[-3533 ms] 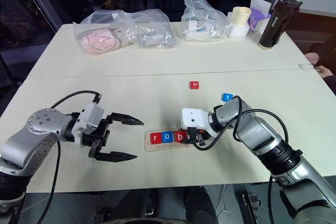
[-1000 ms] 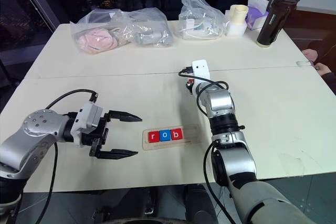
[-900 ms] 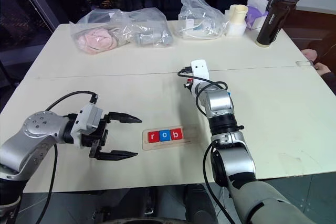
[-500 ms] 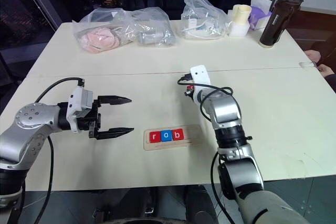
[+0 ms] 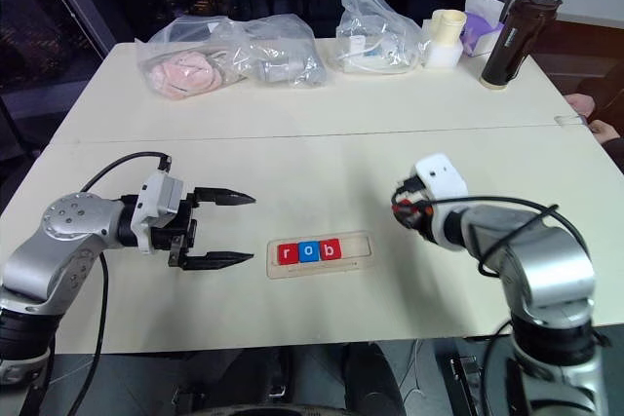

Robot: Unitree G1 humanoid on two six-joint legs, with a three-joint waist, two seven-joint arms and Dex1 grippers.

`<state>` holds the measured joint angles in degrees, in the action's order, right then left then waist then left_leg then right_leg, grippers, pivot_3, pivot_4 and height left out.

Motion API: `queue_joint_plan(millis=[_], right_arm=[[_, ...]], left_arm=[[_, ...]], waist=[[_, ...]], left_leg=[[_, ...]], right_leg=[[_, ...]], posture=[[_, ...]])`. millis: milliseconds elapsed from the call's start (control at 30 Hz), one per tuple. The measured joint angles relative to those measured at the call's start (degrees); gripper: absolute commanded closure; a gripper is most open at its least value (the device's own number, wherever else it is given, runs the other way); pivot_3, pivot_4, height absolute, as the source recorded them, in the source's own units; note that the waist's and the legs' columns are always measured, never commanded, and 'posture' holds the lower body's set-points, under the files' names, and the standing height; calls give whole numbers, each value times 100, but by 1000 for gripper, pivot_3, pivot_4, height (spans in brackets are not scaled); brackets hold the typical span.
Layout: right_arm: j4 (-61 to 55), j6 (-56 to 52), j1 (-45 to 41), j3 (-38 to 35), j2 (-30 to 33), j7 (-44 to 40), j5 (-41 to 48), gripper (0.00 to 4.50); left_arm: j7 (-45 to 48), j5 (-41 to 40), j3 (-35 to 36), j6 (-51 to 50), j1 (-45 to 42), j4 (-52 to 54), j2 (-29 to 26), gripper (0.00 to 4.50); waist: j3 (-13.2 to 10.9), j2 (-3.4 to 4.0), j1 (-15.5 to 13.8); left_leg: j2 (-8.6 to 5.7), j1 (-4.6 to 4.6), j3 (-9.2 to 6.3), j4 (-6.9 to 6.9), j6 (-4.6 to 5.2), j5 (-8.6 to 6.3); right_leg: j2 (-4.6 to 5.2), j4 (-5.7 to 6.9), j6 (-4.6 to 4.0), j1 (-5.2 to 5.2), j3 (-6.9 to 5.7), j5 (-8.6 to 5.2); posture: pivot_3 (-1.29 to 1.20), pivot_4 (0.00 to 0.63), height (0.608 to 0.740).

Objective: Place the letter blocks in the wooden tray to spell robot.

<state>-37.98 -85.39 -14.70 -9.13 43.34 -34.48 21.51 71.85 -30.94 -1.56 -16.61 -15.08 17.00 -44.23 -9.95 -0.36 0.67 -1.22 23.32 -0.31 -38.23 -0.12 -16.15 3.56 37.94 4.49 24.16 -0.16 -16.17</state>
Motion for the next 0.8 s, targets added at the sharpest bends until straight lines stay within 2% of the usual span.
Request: queue_joint_plan(millis=[67, 133, 267, 400, 567, 700, 800], right_arm=[[87, 986, 696, -63, 687, -671, 72, 3350], [391, 1718, 1056, -83, 994, -1131, 78, 3350], [1437, 2710, 1228, -60, 1170, -1292, -134, 3350], [1870, 3051, 1116, -36, 1089, -1079, -292, 3350], [1694, 2302, 823, -107, 581, -543, -104, 3350], [906, 958, 626, -354, -383, 371, -50, 3350], [178, -140, 489, -570, -1289, 1240, -340, 3350]], left_arm=[[90, 7, -61, 13, -76, -21, 30, 0], [148, 35, -127, 39, -140, -79, 70, 0], [196, 53, -211, 89, -211, -126, 165, 0], [179, 57, -210, 93, -216, -122, 169, 0], [110, 57, -206, 87, -27, -24, 163, 0], [36, 55, -190, 73, 123, 80, 123, 0], [-18, 48, -182, 59, 166, 195, 113, 0]], waist=[[0, -1, -7], [-3, -8, 15], [-8, -15, 15], [-8, -15, 0], [-8, -15, -10], [-7, -15, -16], [-5, -11, -23]], left_leg=[[-1, -3, 1, 0, 1, 0], [1, -17, 2, -1, 1, 0], [4, -90, 3, 5, 6, -4], [4, -89, 2, 4, 6, -4], [5, -87, -2, 5, 6, -4], [6, -84, -5, 6, 6, -5], [6, -79, -7, 6, 5, -5]], right_leg=[[-2, -3, 1, -6, -1, -1], [-5, -4, 1, -22, -1, -1], [-6, -17, 1, -93, 0, -2], [-5, -18, 1, -94, 0, -2], [-1, -19, 1, -93, 1, -2], [2, -20, 1, -91, 2, -2], [7, -23, -1, -86, 2, -2]], posture=[[0, 150, 740], [0, 150, 740], [0, 150, 740], [0, 150, 740], [0, 150, 740], [0, 150, 740], [0, 150, 740]])
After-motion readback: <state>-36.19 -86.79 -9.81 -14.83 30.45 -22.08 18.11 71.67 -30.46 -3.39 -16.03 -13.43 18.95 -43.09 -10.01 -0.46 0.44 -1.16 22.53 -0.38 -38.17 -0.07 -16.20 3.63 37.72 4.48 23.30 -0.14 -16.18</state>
